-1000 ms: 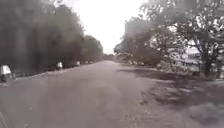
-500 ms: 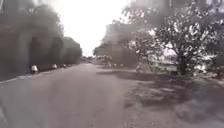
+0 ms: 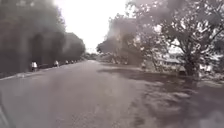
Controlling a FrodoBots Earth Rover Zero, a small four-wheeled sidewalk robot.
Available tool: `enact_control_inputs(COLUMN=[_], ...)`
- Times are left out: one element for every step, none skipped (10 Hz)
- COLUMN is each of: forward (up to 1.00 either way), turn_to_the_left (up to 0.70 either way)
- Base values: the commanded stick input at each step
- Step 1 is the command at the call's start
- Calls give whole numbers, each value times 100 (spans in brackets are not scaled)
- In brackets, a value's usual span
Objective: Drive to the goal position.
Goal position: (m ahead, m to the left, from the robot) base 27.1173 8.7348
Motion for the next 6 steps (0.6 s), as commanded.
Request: enact_control_inputs(forward=[70, 70, 70, 70, 70, 70], turn_to_the_left=[11, 21, 0, 0, 0, 0])
